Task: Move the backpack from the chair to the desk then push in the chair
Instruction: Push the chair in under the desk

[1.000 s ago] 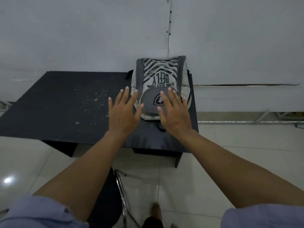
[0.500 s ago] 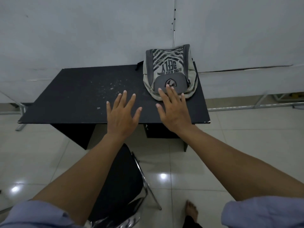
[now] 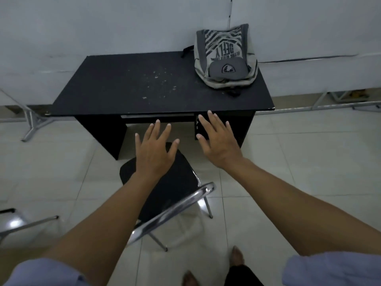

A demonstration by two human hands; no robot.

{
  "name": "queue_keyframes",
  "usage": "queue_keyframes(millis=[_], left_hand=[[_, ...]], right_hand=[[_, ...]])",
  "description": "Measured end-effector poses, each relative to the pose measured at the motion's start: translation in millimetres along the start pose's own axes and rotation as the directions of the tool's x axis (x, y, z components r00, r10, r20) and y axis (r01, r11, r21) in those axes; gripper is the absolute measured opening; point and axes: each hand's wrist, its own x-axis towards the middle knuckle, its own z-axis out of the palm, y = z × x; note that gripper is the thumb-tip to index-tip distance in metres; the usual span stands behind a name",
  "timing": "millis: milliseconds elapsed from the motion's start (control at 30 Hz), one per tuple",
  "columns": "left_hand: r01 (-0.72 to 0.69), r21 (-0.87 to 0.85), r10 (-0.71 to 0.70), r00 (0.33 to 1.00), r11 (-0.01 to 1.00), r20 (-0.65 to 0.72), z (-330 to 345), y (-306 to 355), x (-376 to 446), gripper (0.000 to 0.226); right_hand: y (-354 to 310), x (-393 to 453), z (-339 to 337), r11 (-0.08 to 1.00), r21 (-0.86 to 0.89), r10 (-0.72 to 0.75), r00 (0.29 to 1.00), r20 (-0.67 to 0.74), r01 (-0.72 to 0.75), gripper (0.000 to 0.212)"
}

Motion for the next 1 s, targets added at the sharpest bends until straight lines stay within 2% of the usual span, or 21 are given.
queue_keyframes(millis=[200, 400, 500, 600, 700, 800, 900, 933, 1000], left_hand=[[0.120, 0.018, -0.120, 0.991, 0.993, 0.051, 1.7, -13.8, -78.9, 0.061], [0.235, 0.092, -0.248, 0.955, 0.968, 0.163, 6.4, -20.1, -148.0, 0.067], [0.320, 0.103, -0.336, 0.916, 0.942, 0.219, 6.2, -21.6, -176.7, 0.075], [0.375, 0.120, -0.394, 0.872, 0.919, 0.291, 4.0, -25.4, -201.4, 0.089], [0.372, 0.107, -0.385, 0.853, 0.922, 0.354, 4.4, -35.2, -213.4, 0.102], [0.367, 0.092, -0.373, 0.843, 0.926, 0.387, 6.7, -40.3, -206.0, 0.105], [0.423, 0.113, -0.430, 0.803, 0.899, 0.413, 10.3, -38.7, -191.1, 0.098], [0.417, 0.156, -0.444, 0.803, 0.895, 0.398, 11.9, -37.7, -187.9, 0.086], [0.388, 0.225, -0.445, 0.825, 0.894, 0.347, 14.3, -36.1, -186.0, 0.057]], right_hand=[[-31.7, -56.4, 9.8, 0.993, 0.036, -0.120, 0.977, 0.178, 0.116, 0.061], [-39.1, -106.7, 15.7, 0.970, 0.163, -0.237, 0.862, 0.447, 0.182, 0.064], [-33.8, -123.6, 21.4, 0.965, 0.116, -0.260, 0.812, 0.523, 0.234, 0.077], [-33.0, -128.3, 27.7, 0.944, 0.024, -0.294, 0.808, 0.511, 0.328, 0.094], [-34.6, -117.4, 36.4, 0.913, -0.057, -0.308, 0.776, 0.551, 0.403, 0.109], [-41.0, -102.1, 47.1, 0.882, -0.131, -0.287, 0.737, 0.612, 0.452, 0.116], [-47.2, -95.4, 55.0, 0.890, -0.186, -0.219, 0.748, 0.627, 0.417, 0.103], [-46.9, -94.8, 56.6, 0.885, -0.223, -0.199, 0.763, 0.615, 0.410, 0.089], [-45.0, -94.5, 58.6, 0.855, -0.281, -0.224, 0.798, 0.559, 0.437, 0.047]])
